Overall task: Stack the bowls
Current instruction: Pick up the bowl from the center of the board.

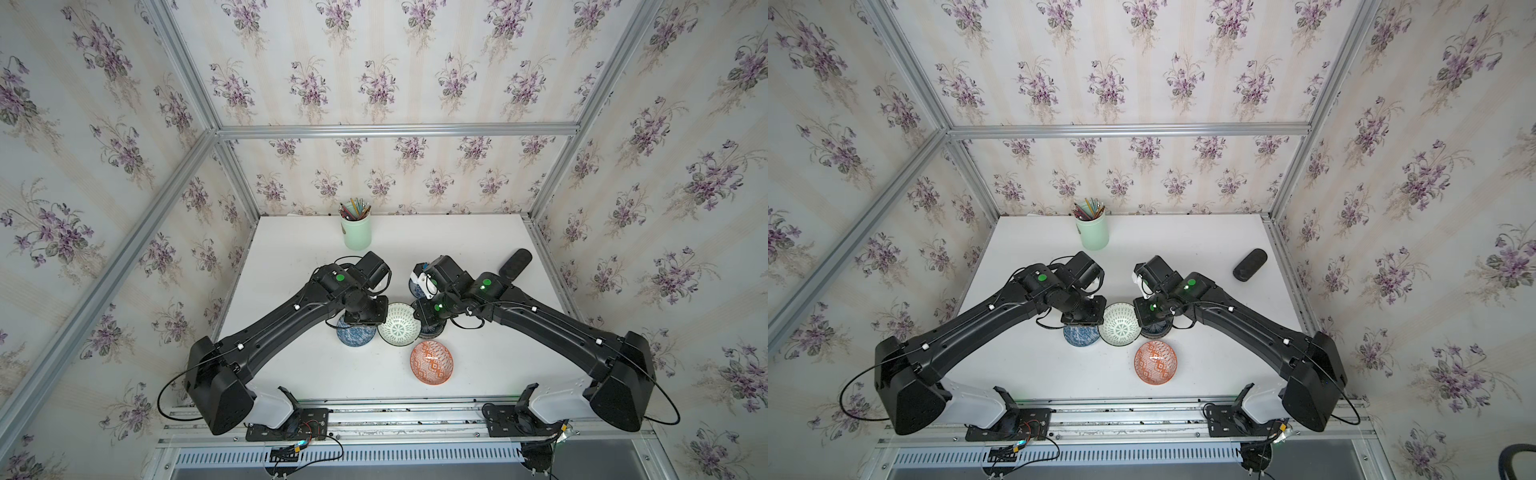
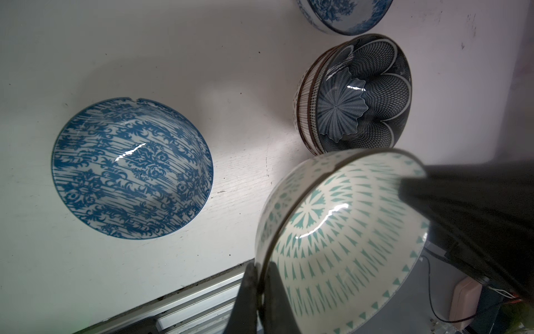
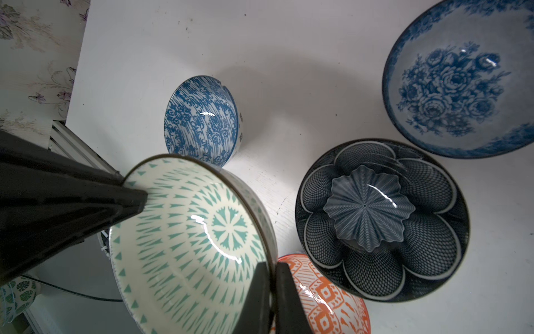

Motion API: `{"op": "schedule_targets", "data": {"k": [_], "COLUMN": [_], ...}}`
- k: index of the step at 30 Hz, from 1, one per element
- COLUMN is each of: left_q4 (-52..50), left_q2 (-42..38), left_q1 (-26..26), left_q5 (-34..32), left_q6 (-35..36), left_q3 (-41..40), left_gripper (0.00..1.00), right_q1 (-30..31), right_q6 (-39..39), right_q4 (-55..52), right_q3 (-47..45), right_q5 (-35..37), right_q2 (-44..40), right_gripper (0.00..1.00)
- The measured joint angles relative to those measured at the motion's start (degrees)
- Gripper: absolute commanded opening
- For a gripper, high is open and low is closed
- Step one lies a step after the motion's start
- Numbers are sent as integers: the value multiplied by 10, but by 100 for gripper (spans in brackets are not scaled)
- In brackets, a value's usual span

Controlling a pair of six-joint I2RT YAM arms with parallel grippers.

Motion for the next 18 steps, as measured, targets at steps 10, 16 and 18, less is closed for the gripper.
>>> {"op": "schedule_targets", "data": {"k": [10, 16, 18], "left_q4": [11, 29, 31], "left_q2": [-6, -33, -39], "left_q1": [0, 0, 0], "left_q5": [4, 8, 8], "left_q6": [-2, -2, -2], "left_q3": [-12, -15, -16], "left_gripper": [1, 52, 61], "right_q1": [5, 5, 5], "right_q6": [8, 10, 10], "right_q4": [-2, -7, -11], "right_q3": [0, 2, 3], "right_q5": [5, 1, 1], "right_q2": [2, 3, 3], "right_gripper": [0, 0, 0]}}
